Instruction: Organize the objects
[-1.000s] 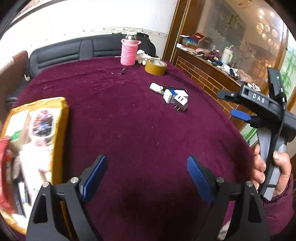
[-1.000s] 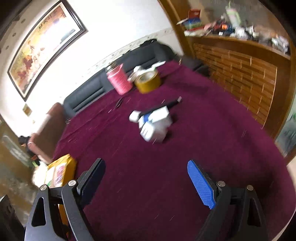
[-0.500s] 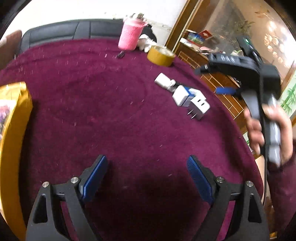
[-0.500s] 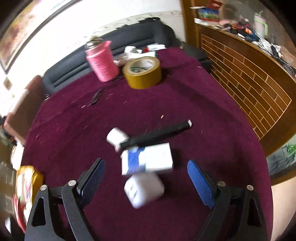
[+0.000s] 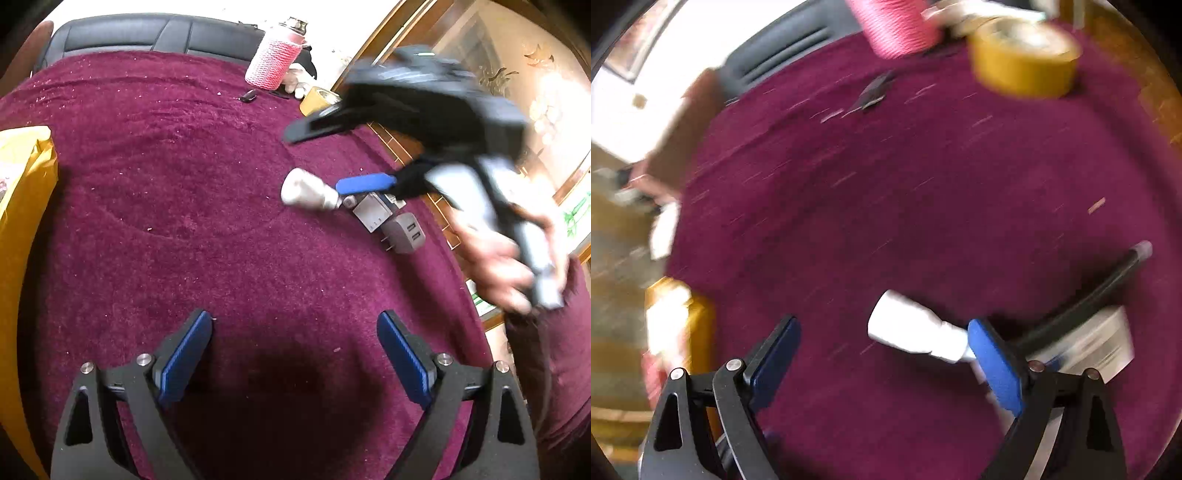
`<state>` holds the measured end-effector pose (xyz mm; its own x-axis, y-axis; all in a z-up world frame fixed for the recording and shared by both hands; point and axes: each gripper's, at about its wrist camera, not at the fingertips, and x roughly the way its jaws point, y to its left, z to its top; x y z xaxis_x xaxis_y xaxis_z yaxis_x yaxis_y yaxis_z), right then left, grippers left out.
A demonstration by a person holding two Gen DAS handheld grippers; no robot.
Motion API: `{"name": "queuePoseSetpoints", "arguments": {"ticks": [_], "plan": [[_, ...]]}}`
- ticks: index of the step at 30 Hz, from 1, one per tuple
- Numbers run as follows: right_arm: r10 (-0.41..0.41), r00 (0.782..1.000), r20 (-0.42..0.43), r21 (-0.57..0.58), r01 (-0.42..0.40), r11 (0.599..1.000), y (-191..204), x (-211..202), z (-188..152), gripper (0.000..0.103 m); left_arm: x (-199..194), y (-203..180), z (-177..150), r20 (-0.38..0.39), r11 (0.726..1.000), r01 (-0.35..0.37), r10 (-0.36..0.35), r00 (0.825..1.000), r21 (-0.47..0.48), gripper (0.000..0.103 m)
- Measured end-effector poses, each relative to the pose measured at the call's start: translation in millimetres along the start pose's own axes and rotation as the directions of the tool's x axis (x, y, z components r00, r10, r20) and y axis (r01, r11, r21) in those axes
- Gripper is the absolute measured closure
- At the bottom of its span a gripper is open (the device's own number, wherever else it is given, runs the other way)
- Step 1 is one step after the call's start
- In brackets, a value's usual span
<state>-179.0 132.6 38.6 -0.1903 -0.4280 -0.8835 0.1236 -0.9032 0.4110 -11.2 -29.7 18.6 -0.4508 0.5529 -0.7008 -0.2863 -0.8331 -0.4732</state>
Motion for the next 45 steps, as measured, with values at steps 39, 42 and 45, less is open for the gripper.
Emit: {"name": "queuePoseSetpoints", "arguments": {"ticks": [39,42,45], "plan": [[0.522,0.741,0.423,0.092,-0.609,0.788,-121.1,-61.7,-127.4,0.004,-26.9,-44.7,-10.9,0.068,0.961,-0.253,0.246,0.967,0.112,0.013],[0.523,0.707,0.476,0.171,-0.658,0.733,-143.8,-58.4,-130.9,0.006,-20.8,-59.6,1.9,0.104,0.946,-0.280,0.266,0.958,0.165,0.013],[0.546,0.656,0.520,0.191,-0.713,0.675,-156.2,-60.3,-137.1,0.006,-3.0,-76.3,14.4,0.125,0.921,-0.303,0.279,0.952,0.247,0.013]]}}
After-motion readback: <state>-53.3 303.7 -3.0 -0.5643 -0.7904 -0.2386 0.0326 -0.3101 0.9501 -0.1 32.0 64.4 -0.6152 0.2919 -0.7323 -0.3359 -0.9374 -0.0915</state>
